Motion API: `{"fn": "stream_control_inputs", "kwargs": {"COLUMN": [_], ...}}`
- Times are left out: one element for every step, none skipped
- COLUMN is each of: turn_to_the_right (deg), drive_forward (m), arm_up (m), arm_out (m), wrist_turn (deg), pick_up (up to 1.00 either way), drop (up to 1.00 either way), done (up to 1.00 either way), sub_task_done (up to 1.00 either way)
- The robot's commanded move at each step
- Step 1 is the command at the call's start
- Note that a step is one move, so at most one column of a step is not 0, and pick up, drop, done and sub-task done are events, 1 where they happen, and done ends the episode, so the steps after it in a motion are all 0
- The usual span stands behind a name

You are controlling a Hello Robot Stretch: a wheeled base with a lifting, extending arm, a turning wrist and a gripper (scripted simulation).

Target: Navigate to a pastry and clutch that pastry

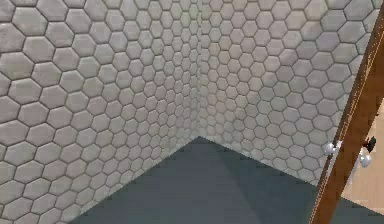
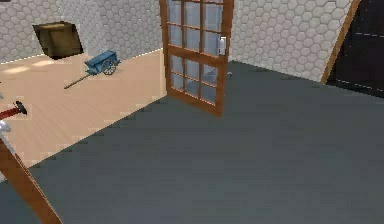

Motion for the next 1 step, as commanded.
{"fn": "stream_control_inputs", "kwargs": {"turn_to_the_right": [-3.0], "drive_forward": [0.0], "arm_up": [0.0], "arm_out": [0.0], "wrist_turn": [0.0], "pick_up": [0.0], "drop": [0.0], "done": [0.0], "sub_task_done": [0.0]}}
